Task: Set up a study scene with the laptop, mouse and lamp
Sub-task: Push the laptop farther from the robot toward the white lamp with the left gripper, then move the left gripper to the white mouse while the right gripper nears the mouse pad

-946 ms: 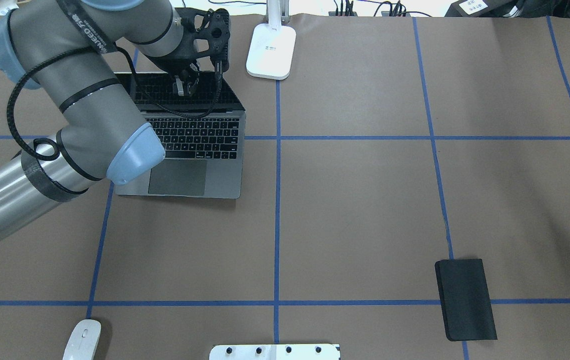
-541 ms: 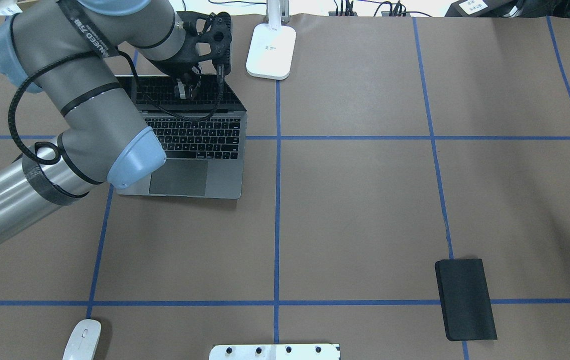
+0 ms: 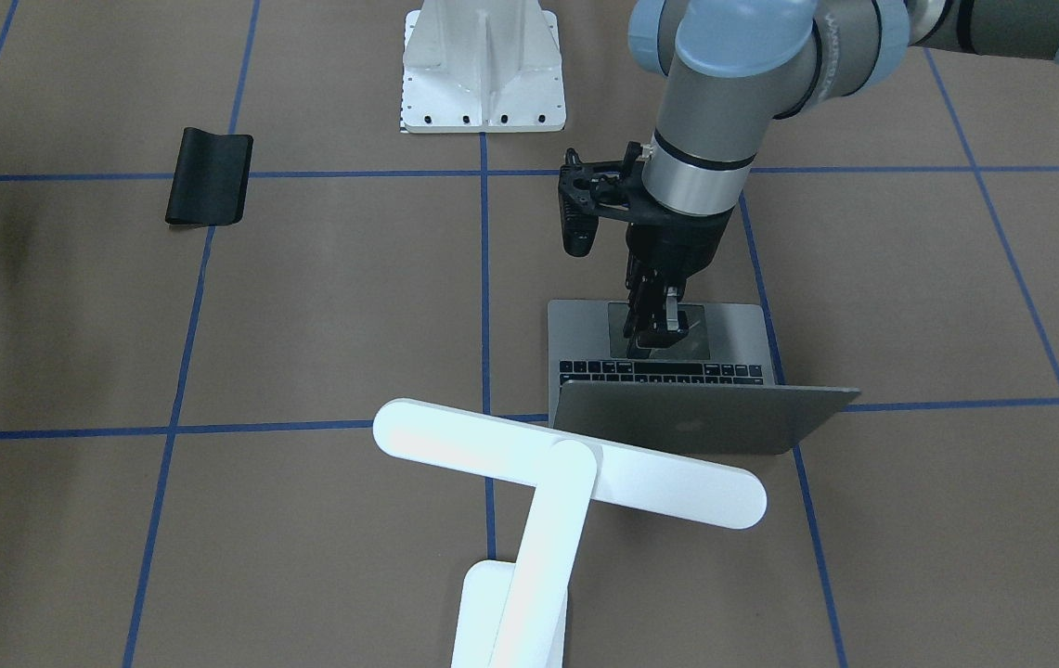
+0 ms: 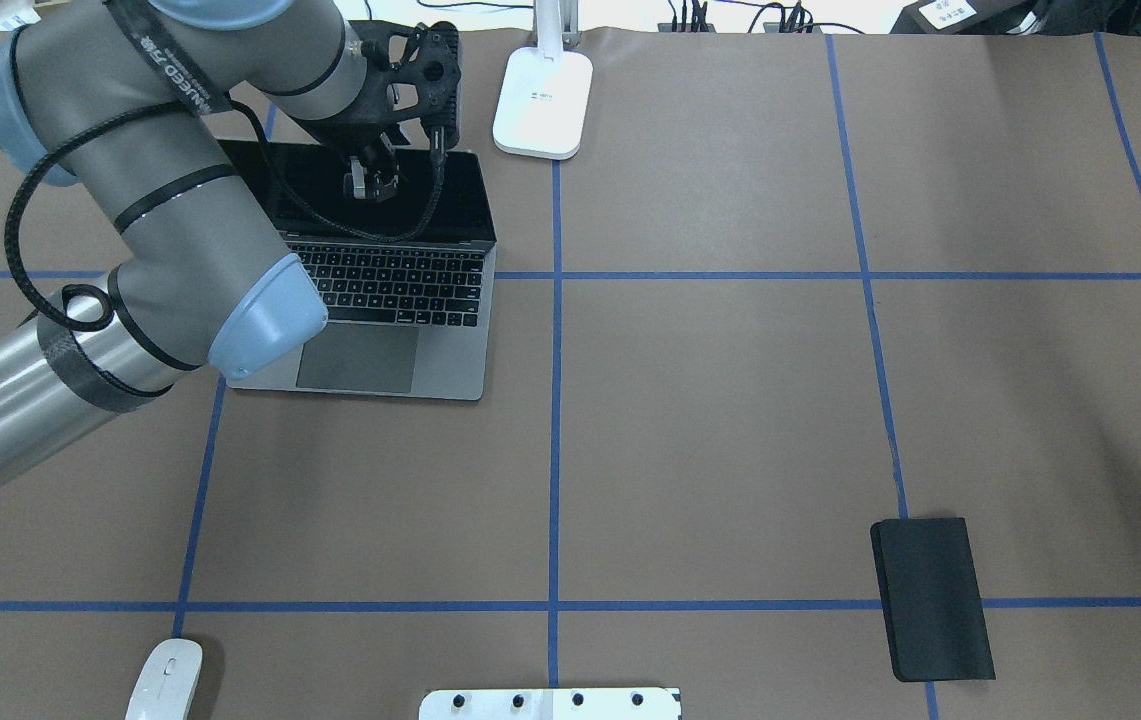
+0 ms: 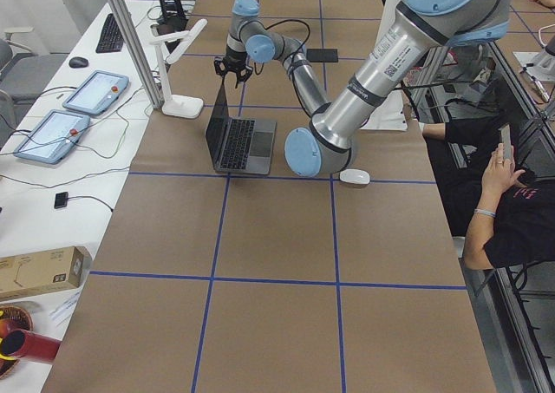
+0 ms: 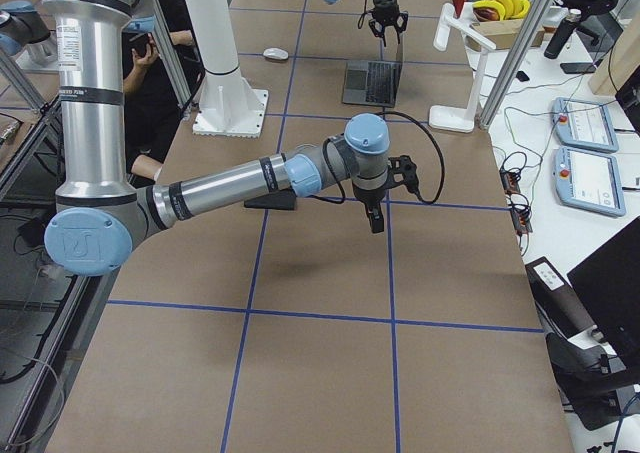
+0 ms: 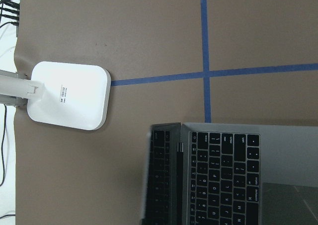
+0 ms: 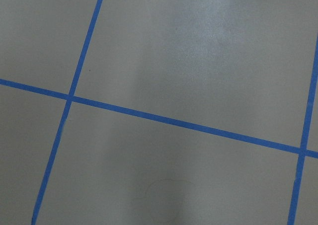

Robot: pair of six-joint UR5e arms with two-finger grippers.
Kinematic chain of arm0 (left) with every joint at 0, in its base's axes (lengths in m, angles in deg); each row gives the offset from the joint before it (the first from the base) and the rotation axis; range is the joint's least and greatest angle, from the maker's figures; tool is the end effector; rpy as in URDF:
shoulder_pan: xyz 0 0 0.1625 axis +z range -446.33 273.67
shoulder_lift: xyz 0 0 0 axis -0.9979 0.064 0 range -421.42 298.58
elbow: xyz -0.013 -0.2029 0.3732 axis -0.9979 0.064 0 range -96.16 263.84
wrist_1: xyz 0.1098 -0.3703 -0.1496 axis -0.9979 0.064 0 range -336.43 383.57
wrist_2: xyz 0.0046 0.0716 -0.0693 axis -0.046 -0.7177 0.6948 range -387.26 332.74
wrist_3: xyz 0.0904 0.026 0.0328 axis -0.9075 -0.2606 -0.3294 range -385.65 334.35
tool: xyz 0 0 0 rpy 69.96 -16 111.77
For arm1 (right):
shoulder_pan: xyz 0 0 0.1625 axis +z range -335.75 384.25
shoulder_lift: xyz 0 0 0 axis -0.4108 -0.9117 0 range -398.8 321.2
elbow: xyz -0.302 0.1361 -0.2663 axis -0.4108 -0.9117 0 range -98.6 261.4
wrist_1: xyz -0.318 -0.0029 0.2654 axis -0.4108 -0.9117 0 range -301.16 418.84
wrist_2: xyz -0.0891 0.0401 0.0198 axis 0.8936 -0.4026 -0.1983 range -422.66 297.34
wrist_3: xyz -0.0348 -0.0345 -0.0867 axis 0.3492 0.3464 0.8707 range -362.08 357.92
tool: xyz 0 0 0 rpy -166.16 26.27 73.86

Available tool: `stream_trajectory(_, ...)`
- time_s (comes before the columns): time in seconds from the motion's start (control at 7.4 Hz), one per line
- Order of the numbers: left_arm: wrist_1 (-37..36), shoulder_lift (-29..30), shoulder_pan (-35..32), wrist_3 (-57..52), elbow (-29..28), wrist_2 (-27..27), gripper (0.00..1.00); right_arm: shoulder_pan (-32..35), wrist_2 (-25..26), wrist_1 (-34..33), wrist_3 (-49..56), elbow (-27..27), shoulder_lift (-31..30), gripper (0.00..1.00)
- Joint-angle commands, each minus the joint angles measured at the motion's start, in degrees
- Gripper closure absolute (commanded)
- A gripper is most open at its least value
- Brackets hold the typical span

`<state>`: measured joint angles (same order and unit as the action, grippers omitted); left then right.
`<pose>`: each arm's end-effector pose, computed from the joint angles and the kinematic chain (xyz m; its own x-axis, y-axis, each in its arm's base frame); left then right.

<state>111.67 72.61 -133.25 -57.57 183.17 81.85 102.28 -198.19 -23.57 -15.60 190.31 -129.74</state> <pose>0.3808 -0.5547 0.1340 0.2122 0.9472 0.2405 -0.6337 -0.0540 0.7717 -0.0400 -0.4884 0.4863 0.6480 -0.2278 0.7268 0.0367 0.9624 0.2690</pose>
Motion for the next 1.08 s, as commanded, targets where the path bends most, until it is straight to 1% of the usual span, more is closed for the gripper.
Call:
stream_trajectory(0.0, -8.31, -1.56, -0.19, 1.23, 8.97, 0.58, 0.17, -2.51, -0.09, -0.47, -2.27, -0.02, 0.05, 0.01)
stream_trajectory(0.14, -13.35, -4.36, -0.19, 8.29, 14.95, 2.5, 0.02, -7.06, -0.09, 0.14, -10.3, 0.5, 0.23, 0.01)
stream_trajectory(0.27, -13.22, -11.61, -0.19, 17.67, 19.1, 8.26, 0.01, -10.41, 0.0, 0.58, -17.34, 0.94, 2.67, 0.01)
stream_trajectory(0.54, -13.22, -22.79, -0.46, 37.09, 26.49, 13.75, 0.0, -16.91, 0.7, 0.67, -27.29, 5.06, 3.04, 0.01)
stream_trajectory(0.68, -13.13, -26.06, -0.46, 47.98, 28.09, 14.38, 0.0, -19.99, 1.66, 0.67, -30.65, 6.91, 2.78, 0.01)
stream_trajectory(0.81, -11.74, -29.32, -0.46, 58.01, 29.32, 14.38, 0.0, -24.46, 3.76, 0.67, -35.38, 9.45, 2.34, 0.01)
stream_trajectory(0.95, -6.51, -33.53, -0.11, 68.55, 29.68, 14.38, 0.0, -30.34, 6.3, 0.67, -39.0, 11.21, 1.9, 0.01)
